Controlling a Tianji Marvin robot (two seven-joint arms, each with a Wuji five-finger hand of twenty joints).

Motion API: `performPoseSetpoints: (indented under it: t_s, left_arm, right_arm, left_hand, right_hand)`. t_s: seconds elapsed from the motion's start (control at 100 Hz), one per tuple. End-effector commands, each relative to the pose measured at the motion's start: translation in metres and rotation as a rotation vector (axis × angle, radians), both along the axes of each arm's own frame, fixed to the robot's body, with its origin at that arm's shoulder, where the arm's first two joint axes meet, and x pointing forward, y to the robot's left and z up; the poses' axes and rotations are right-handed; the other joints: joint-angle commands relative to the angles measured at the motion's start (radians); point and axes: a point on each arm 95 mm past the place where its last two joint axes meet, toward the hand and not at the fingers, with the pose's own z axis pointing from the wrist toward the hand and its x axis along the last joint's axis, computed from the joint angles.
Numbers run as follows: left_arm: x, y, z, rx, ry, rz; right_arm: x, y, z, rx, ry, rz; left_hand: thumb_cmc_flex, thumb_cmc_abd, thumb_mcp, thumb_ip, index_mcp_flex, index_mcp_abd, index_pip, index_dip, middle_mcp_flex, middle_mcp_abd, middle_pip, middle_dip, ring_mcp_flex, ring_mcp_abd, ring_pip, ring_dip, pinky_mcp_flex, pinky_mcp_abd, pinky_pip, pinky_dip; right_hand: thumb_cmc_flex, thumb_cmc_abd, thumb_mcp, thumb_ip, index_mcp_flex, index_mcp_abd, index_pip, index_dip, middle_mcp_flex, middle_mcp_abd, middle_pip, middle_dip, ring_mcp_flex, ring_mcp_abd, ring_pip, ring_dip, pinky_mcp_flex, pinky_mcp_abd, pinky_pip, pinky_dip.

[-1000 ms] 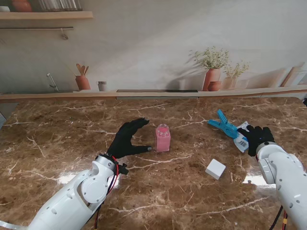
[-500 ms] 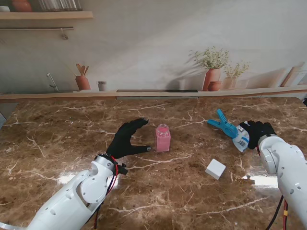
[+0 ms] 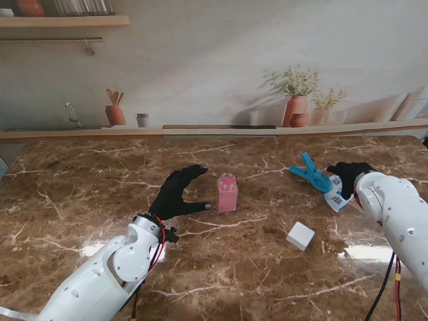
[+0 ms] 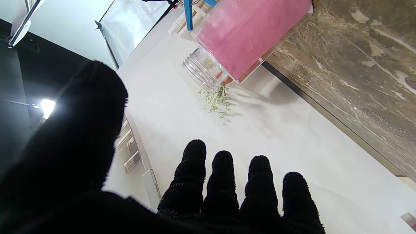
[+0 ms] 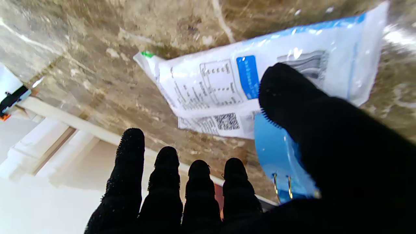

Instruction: Fill the seasoning bottle

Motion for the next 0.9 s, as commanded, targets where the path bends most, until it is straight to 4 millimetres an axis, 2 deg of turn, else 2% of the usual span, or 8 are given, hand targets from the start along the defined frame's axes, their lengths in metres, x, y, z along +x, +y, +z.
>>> performPoseSetpoints:
  t_s: [0.0, 0.23, 0.42, 0.55, 0.6, 0.74, 0.81, 0.89]
  left_arm:
    - [0.000, -0.001, -0.002, 0.000, 0.002, 0.002]
    - [0.001, -0.002, -0.003, 0.002, 0.016, -0.001]
    - [0.002, -0.003, -0.003, 0.003, 0.015, 0.001]
    - [0.002, -0.004, -0.005, -0.006, 0.030, 0.005]
    - [0.002, -0.005, -0.006, -0.006, 0.033, 0.003]
    - [0.002, -0.007, -0.007, -0.004, 0.035, -0.007]
    - [0.002, -0.007, -0.006, -0.006, 0.031, -0.010]
    - [0.002, -0.007, -0.005, -0.008, 0.026, -0.009]
  right_arm:
    - [0.004, -0.004, 0.002, -0.002, 0.016, -0.009]
    - [0.014, -0.005, -0.008, -0.014, 0.063, -0.015]
    - [0.017, -0.007, -0.013, -0.033, 0.085, -0.016]
    - [0.014, -0.006, -0.017, -0.069, 0.089, -0.040]
    - [0.013, -0.006, -0.018, -0.087, 0.082, -0.042]
    - [0.008, -0.008, -0.025, -0.107, 0.045, -0.071]
    - [0.004, -0.010, -0.029, -0.116, 0.034, -0.085]
    - [0.001, -0.013, -0.034, -0.118, 0.034, -0.103]
  left_hand:
    - [0.000, 0.021, 0.020, 0.019, 0.015, 0.006, 0.013, 0.017, 0.029, -0.013, -0.008, -0.002, 0.009, -0.042, -0.007, -0.005, -0.001, -0.051, 0.012, -0.004]
    - [-0.002, 0.031, 0.023, 0.019, 0.014, 0.008, 0.012, 0.016, 0.028, -0.013, -0.010, -0.002, 0.008, -0.041, -0.007, -0.005, -0.001, -0.056, 0.022, 0.004]
    - [0.000, 0.046, 0.023, 0.020, 0.015, 0.007, 0.011, 0.016, 0.031, -0.013, -0.010, -0.003, 0.009, -0.042, -0.007, -0.005, -0.002, -0.054, 0.021, 0.005]
    - [0.007, 0.051, 0.022, 0.020, 0.016, 0.008, 0.010, 0.015, 0.032, -0.013, -0.010, -0.002, 0.010, -0.042, -0.007, -0.005, -0.001, -0.054, 0.026, 0.009]
    - [0.008, 0.051, 0.021, 0.020, 0.016, 0.009, 0.010, 0.015, 0.033, -0.012, -0.010, -0.002, 0.011, -0.040, -0.007, -0.005, -0.002, -0.054, 0.027, 0.010]
    - [0.009, 0.055, 0.019, 0.020, 0.018, 0.008, 0.009, 0.015, 0.033, -0.013, -0.010, -0.002, 0.010, -0.043, -0.008, -0.005, -0.004, -0.055, 0.025, 0.011]
    - [0.010, 0.057, 0.019, 0.021, 0.017, 0.008, 0.009, 0.015, 0.034, -0.011, -0.010, -0.002, 0.010, -0.042, -0.007, -0.005, -0.004, -0.054, 0.024, 0.011]
    - [0.009, 0.060, 0.017, 0.021, 0.017, 0.007, 0.009, 0.015, 0.034, -0.012, -0.011, -0.003, 0.010, -0.044, -0.008, -0.005, -0.005, -0.054, 0.021, 0.011]
  right_hand:
    - [0.016, -0.035, -0.009, -0.025, -0.027, -0.007, -0.018, -0.092, -0.030, 0.021, -0.038, -0.035, 0.044, 0.018, -0.002, -0.026, 0.017, 0.013, 0.034, 0.007]
    - [0.001, -0.023, -0.035, -0.035, -0.022, -0.019, -0.023, -0.154, -0.026, 0.018, -0.020, -0.024, 0.090, 0.003, 0.038, 0.025, 0.038, 0.007, 0.091, 0.055]
    - [-0.010, -0.026, -0.039, -0.036, -0.025, 0.000, -0.011, -0.144, 0.079, -0.056, 0.139, 0.080, 0.116, -0.060, 0.151, 0.136, 0.031, -0.032, 0.169, 0.145]
    - [-0.058, -0.031, -0.055, -0.041, -0.024, 0.060, -0.006, -0.135, 0.263, -0.111, 0.312, 0.296, 0.134, -0.068, 0.272, 0.218, 0.015, -0.044, 0.166, 0.174]
    - [-0.088, -0.036, -0.056, -0.045, -0.015, 0.059, 0.014, -0.026, 0.314, -0.135, 0.396, 0.423, 0.147, -0.071, 0.349, 0.284, 0.023, -0.043, 0.175, 0.183]
    - [-0.140, -0.084, -0.027, -0.062, 0.162, 0.007, 0.180, 0.071, 0.266, -0.131, 0.530, 0.668, 0.027, -0.077, 0.537, 0.435, -0.037, -0.050, 0.155, 0.165]
    - [-0.152, -0.088, -0.024, -0.066, 0.252, -0.044, 0.309, 0.133, 0.086, -0.088, 0.459, 0.671, -0.132, -0.075, 0.471, 0.389, -0.123, -0.069, 0.107, 0.145]
    - [-0.164, -0.085, -0.026, -0.068, 0.248, -0.066, 0.372, 0.225, -0.020, -0.012, 0.257, 0.462, -0.152, -0.040, 0.139, 0.129, -0.155, -0.069, 0.062, 0.119]
